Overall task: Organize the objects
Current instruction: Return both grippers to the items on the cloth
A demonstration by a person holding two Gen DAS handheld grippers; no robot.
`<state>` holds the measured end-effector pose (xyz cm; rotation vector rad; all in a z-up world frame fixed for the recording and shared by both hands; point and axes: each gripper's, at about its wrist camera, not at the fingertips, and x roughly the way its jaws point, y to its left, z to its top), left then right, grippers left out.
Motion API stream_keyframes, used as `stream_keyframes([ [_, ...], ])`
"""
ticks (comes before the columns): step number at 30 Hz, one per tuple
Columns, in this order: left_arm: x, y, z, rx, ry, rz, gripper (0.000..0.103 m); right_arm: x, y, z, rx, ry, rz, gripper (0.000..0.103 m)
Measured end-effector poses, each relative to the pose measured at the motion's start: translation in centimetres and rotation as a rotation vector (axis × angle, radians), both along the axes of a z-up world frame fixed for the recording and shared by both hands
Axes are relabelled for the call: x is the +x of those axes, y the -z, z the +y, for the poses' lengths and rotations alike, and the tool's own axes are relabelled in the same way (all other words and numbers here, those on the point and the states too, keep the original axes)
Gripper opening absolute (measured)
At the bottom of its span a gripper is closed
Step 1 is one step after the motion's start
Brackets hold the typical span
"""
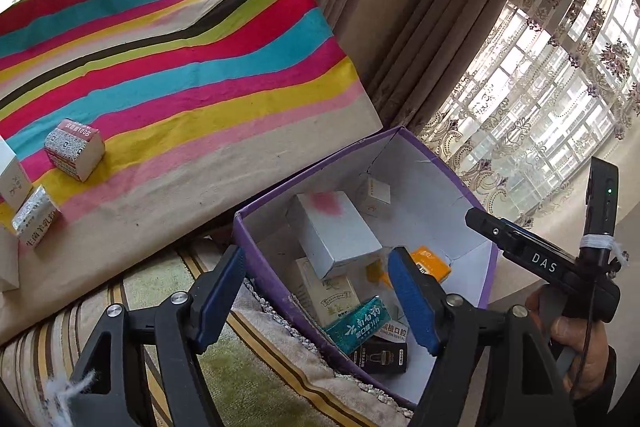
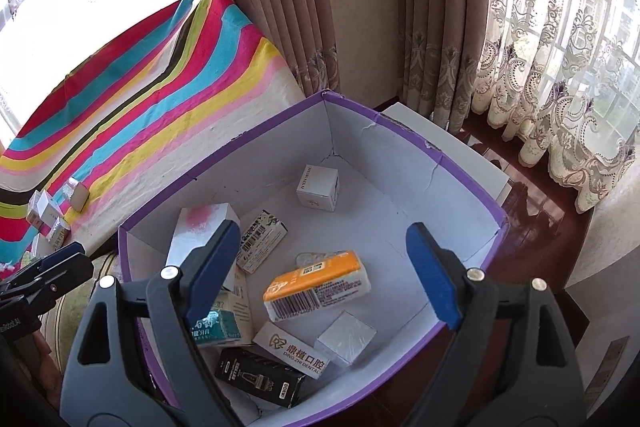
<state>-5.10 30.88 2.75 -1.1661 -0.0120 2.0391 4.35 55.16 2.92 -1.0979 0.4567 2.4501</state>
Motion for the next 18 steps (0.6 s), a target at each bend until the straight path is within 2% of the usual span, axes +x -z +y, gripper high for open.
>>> stream_keyframes([
  [18,-0.3,0.5,-4.4,0.032,-0.090,-0.030,0.075,-0.8,-0.4,-3.4,0.017,-0.084,-0.015,0.087],
])
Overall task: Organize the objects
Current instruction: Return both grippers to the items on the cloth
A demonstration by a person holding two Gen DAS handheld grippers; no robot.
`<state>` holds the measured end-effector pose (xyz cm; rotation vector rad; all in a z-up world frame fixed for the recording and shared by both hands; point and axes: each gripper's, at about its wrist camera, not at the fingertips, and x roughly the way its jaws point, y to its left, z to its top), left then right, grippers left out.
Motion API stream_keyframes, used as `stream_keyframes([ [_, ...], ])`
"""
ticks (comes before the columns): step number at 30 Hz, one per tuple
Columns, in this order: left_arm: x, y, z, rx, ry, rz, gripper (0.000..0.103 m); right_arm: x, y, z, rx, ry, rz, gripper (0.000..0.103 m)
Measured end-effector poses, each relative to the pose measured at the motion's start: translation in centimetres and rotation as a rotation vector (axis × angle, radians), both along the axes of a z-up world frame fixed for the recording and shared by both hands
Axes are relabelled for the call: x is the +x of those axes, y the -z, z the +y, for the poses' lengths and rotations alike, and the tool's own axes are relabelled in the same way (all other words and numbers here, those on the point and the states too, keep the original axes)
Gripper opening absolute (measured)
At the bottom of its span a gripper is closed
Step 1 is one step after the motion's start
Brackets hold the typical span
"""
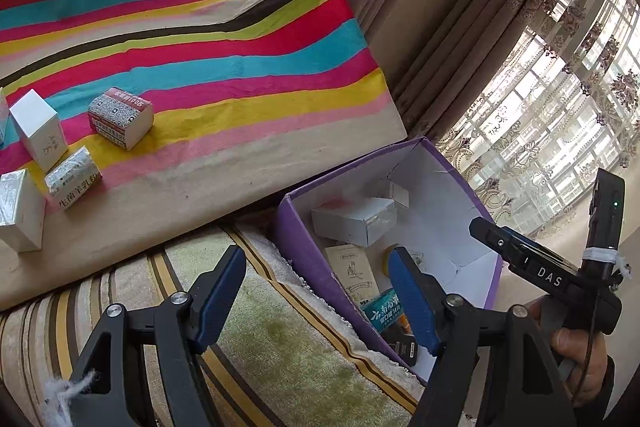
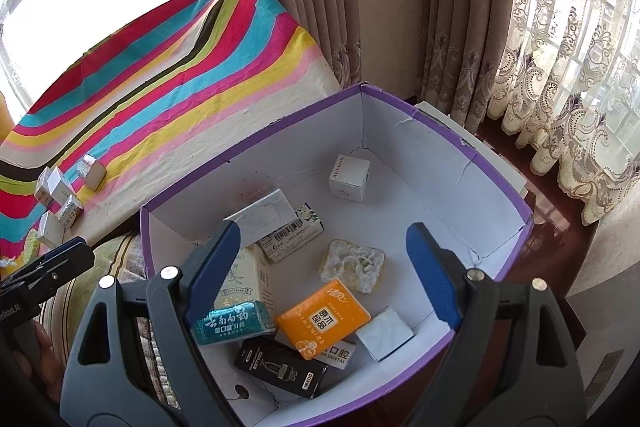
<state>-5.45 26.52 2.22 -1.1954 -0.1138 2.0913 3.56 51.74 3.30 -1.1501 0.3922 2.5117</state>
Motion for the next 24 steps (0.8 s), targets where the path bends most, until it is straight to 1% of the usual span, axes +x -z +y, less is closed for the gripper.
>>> stream_keyframes([
  [6,-0.2,0.0,-2.4,0.009,-0.052,-0.006,0.074,-0.4,-0.1,-1.6,0.006,-0.036,-0.008,0.087],
  [12,0.0,-0.1,-5.3,0.011,-0.111,0.011,0.075,-0.8,0.0,-3.5,0.008,-0.080,-0.019,0.088],
  [24,0.1,0.0,-13.2,0.008,-0.291,0.022,0.075,-2.2,0.5,-9.3,-0.004,-0.216,-0.041,0.088],
])
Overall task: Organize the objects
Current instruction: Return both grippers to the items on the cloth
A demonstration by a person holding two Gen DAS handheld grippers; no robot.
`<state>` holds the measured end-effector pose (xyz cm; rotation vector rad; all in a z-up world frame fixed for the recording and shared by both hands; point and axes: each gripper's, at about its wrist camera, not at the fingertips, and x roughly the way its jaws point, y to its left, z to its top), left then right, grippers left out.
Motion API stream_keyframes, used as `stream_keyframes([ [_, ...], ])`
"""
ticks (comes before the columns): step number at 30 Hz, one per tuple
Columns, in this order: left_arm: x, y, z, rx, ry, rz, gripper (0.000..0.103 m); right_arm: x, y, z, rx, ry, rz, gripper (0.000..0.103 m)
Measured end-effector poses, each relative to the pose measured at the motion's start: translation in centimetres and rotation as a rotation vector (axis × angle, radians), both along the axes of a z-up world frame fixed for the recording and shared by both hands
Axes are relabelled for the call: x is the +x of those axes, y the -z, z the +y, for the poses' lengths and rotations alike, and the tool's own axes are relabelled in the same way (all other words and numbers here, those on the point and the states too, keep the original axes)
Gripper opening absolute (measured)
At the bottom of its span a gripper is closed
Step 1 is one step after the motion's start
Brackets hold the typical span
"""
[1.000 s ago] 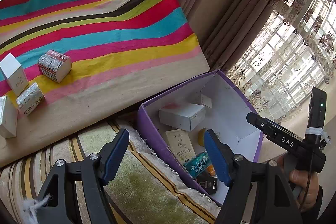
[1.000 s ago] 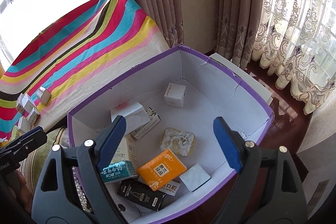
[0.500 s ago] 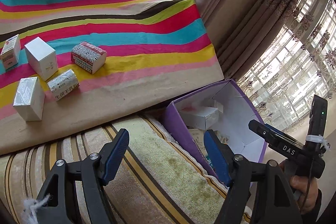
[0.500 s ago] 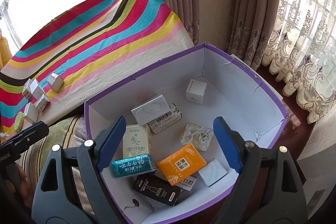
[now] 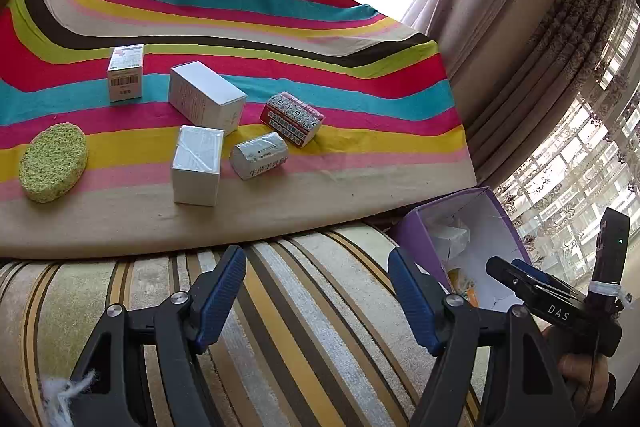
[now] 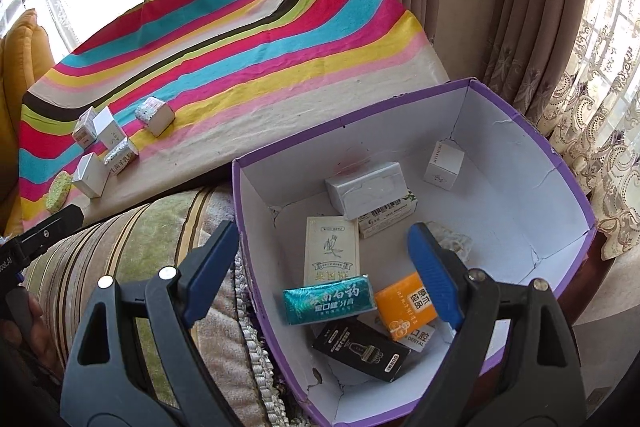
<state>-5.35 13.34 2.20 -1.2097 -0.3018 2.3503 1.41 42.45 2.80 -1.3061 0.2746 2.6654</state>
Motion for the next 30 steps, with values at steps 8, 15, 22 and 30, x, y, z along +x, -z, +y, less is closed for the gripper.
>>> stream_keyframes([
  [8,-0.1,0.0,-4.9,0.001,-0.109,0.007,0.075,-0.8,-0.1,-3.9,0.009,-0.087,-0.003,0.088],
  [15,-0.7,0.1,-8.4,-0.006,-0.195,-0.003,0.075,-1.8,-0.1,-6.6,0.013,-0.156,-0.007,0.088],
  [22,-1.8,0.1,-12.0,-0.051,-0.297,-0.006,0.075,-3.0,0.2,-8.7,0.021,-0.208,-0.018,0.088],
  [30,-3.7,1.0,-14.5,-0.112,-0.392,-0.040,0.084,-5.0,0.6,-11.2,0.047,-0.276,-0.034,0.088],
])
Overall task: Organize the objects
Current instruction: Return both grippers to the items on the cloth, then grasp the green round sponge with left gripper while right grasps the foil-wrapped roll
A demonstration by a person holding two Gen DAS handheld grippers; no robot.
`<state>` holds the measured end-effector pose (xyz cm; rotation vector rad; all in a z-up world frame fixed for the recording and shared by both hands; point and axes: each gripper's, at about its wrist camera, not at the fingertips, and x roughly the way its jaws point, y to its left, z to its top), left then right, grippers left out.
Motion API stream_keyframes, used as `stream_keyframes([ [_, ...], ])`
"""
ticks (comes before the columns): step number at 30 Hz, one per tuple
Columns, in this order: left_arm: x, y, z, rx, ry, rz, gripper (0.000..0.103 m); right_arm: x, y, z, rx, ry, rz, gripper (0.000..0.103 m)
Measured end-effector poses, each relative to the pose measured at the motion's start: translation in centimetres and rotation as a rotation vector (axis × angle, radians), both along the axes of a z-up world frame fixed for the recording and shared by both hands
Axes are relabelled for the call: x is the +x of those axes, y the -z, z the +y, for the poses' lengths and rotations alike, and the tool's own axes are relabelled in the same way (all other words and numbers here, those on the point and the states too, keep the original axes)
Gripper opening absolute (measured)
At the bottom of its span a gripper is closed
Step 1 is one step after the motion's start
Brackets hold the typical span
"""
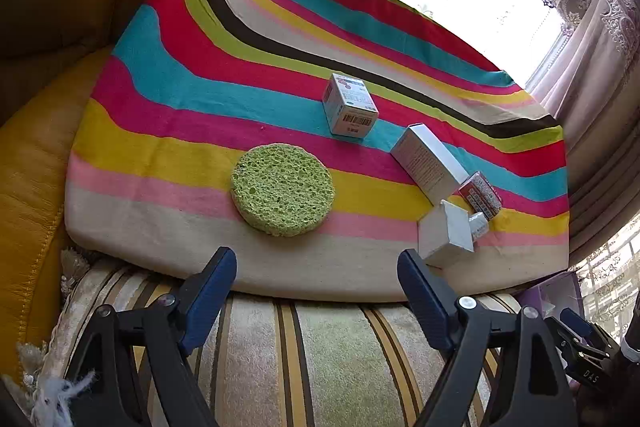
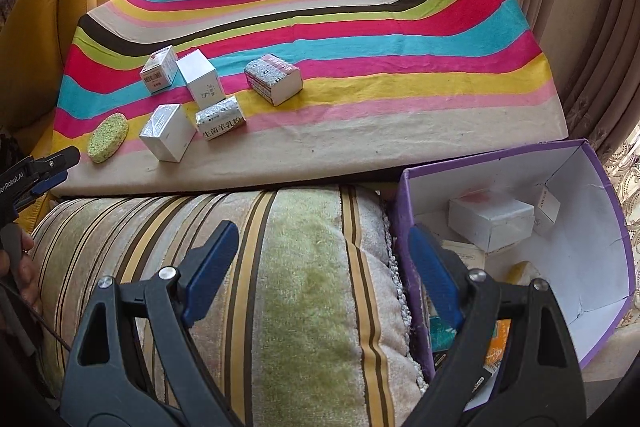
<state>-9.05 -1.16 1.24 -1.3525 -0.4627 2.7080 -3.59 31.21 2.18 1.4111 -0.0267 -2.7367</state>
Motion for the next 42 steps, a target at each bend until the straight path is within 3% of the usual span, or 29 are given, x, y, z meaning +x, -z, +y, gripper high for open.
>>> stream_keyframes([
  [21,-4.9,2.7,0.6,-0.172,0.017,-0.141,0.085,-6.7,2.5,-5.7,0.061,-0.141,-0.053,0.088],
  [32,-6.6,3.2,1.2,-0.226,0.036,-0.137,0.092,-9.8,3.5,-8.0,0.057,-0.237,-0.062,0.088],
  [42,-7.7,3.6,1.2,-0.259,0.027,-0.121,0.099,-12.0,3.9,-8.0,0.036,-0.235,-0.060,0.087],
])
